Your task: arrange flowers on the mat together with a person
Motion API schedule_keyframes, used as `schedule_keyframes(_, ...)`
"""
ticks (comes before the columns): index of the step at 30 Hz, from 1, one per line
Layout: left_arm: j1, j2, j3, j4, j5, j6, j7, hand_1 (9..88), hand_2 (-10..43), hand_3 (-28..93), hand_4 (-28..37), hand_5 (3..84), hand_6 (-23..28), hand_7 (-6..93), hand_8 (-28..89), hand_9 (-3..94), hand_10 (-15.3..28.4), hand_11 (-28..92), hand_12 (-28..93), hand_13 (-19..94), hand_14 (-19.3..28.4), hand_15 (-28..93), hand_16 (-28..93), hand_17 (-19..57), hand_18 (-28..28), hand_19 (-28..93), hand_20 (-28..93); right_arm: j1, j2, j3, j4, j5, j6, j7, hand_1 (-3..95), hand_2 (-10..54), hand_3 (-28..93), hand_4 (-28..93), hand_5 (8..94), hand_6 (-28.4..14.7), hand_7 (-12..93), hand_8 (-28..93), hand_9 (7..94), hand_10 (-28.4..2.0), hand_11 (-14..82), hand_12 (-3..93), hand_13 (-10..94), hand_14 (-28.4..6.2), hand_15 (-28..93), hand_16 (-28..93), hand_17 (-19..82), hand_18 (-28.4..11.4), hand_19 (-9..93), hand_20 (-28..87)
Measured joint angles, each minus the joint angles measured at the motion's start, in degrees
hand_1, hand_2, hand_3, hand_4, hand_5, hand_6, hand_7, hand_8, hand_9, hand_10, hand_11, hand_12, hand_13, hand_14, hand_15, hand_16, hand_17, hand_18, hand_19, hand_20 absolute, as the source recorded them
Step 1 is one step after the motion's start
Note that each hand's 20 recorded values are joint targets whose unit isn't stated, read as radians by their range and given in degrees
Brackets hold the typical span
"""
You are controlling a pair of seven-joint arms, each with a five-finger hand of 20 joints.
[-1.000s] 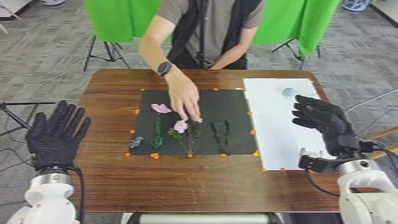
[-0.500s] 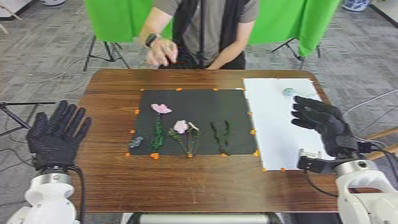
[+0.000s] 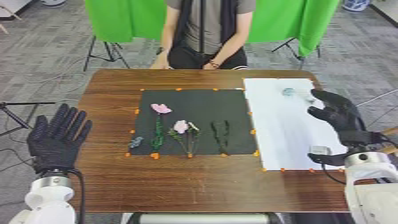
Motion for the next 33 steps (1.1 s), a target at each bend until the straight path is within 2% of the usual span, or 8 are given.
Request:
schedule_keyframes(5, 0.1, -0.09, -0.03, 0.0, 0.01, 0.02, -0.09, 23.9, 16.4, 74, -28.3, 44.4, 8.6, 9.2, -9, 37.6, 13.0, 17, 5, 30, 13.9, 25, -7, -4.8, 15.5, 39, 8, 8.1, 3.8, -5.5, 6.4, -12.4, -1.1, 8.2, 31.1, 0.4, 82, -26, 32.8, -4.4, 14, -12, 28.4, -14.7, 6.0, 9.5, 24, -12.9, 4, 12, 11, -10.9, 32, 7)
schedule_keyframes(9, 0.3, -0.17, -0.07, -0.06, 0.04, 0.06, -0.33, 23.9, 16.3, 74, -28.3, 44.5, 8.6, 9.1, -9, 37.9, 13.1, 17, 5, 30, 14.0, 25, -7, -4.9, 15.5, 39, 8, 15.1, 4.8, -10.8, 11.9, -18.6, -4.8, 13.2, 31.9, -0.7, 82, -26, 31.9, -4.5, 14, -12, 27.0, -14.8, 5.9, 9.3, 24, -13.5, 4, 12, 10, -12.0, 34, 7)
schedule_keyframes(11, 0.5, -0.2, -0.11, -0.17, 0.07, 0.09, -0.45, 24.1, 16.3, 74, -28.3, 44.6, 8.6, 9.2, -9, 38.0, 13.1, 17, 5, 30, 14.0, 25, -8, -4.8, 15.5, 39, 8, 18.4, 4.8, -13.4, 14.6, -20.6, -7.2, 14.3, 32.5, -0.9, 82, -27, 33.4, -4.2, 16, -12, 28.2, -14.6, 6.9, 9.0, 26, -12.7, 5, 13, 11, -12.3, 35, 6)
schedule_keyframes(15, 0.6, -0.21, -0.01, -0.21, -0.17, 0.19, -0.32, 24.3, 16.3, 74, -28.3, 44.7, 8.6, 9.3, -9, 38.2, 13.1, 16, 5, 30, 14.1, 25, -7, -4.8, 15.5, 39, 8, 25.5, 5.0, -20.3, 21.1, -19.9, -7.3, 14.1, 33.6, -1.1, 83, -27, 34.2, -4.3, 17, -13, 28.5, -14.3, 7.7, 8.9, 26, -11.9, 5, 13, 12, -11.7, 36, 6)
schedule_keyframes(20, 0.3, -0.14, 0.96, -0.21, -0.73, 0.07, -0.16, 24.2, 16.2, 74, -28.3, 44.8, 8.5, 9.4, -9, 38.3, 13.0, 16, 5, 31, 14.0, 25, -7, -4.7, 15.5, 39, 8, 33.1, 4.6, -26.9, 29.3, -12.9, -2.6, 13.4, 34.1, -1.3, 84, -27, 34.9, -4.2, 18, -14, 28.7, -13.8, 8.8, 8.5, 26, -11.9, 5, 12, 12, -11.7, 37, 6)
schedule_keyframes(25, -0.1, -0.13, 2.18, -0.16, -0.73, 0.05, -0.4, 24.5, 16.1, 74, -28.3, 44.8, 8.4, 9.3, -10, 38.2, 12.9, 16, 5, 30, 14.1, 25, -7, -4.7, 15.4, 39, 8, 36.7, 4.2, -28.6, 31.8, -16.2, -2.3, 15.4, 34.3, -1.3, 84, -28, 35.9, -3.8, 18, -14, 29.1, -13.1, 9.4, 8.1, 27, -12.4, 6, 12, 12, -12.5, 39, 6)
schedule_keyframes(29, -0.3, -0.16, 2.72, -0.14, -0.73, 0.07, -0.56, 24.6, 16.1, 74, -28.3, 44.7, 8.4, 9.4, -9, 37.7, 12.9, 16, 5, 30, 14.7, 26, -7, -4.7, 15.4, 39, 8, 41.3, 4.2, -33.2, 34.2, -17.8, -3.7, 18.8, 36.3, -1.5, 83, -28, 36.2, -3.9, 18, -14, 29.2, -13.7, 9.6, 7.8, 29, -13.4, 7, 13, 13, -14.1, 43, 7)
schedule_keyframes(33, -0.7, -0.16, 3.25, 0.15, -0.73, 0.07, -0.77, 24.4, 16.1, 74, -28.3, 44.6, 8.4, 9.3, -9, 37.9, 13.1, 17, 5, 30, 14.9, 26, -7, -4.7, 15.3, 39, 8, 46.9, 4.1, -37.8, 38.4, -15.7, -8.6, 22.4, 38.2, -0.9, 83, -28, 37.8, -3.7, 18, -14, 32.3, -14.3, 10.9, 8.2, 34, -13.4, 11, 14, 15, -16.2, 52, 8)
